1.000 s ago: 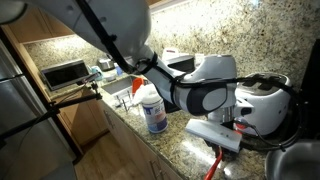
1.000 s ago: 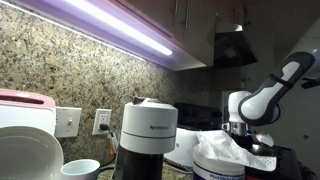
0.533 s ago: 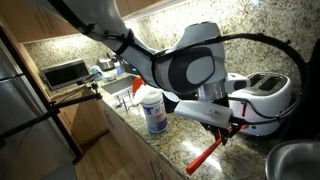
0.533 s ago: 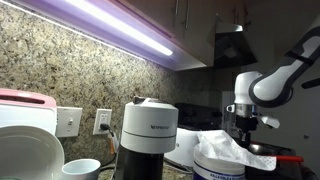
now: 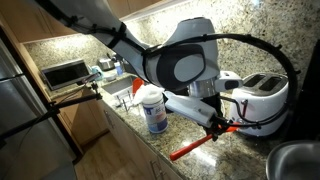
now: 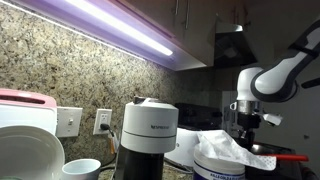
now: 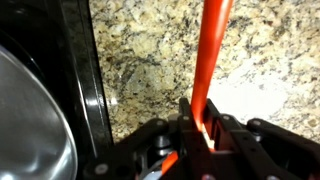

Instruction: Pick up the orange spoon and place it on the pan

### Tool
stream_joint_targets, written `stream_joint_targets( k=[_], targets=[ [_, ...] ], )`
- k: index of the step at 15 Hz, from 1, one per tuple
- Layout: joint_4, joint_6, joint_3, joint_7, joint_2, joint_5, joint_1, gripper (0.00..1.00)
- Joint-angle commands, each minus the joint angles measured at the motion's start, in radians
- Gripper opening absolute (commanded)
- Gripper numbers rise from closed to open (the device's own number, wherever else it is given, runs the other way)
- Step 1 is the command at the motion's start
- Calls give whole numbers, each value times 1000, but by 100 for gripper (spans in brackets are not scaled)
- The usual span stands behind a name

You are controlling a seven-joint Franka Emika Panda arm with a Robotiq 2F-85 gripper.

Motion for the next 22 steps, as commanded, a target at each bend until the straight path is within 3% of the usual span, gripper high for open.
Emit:
stream_joint_targets(
  k=[1,6,13,19,22],
  targets=[
    [-44,41,5,75,-52,103,-23,4],
    [-76,163,-20,198,-68,199,-27,4],
    [-112,360,-116,462,-53,222,1,4],
    [-55,345,-179,578,-7,284,-29,4],
    [-1,316,-149,539,25,341,-86,4]
  ],
)
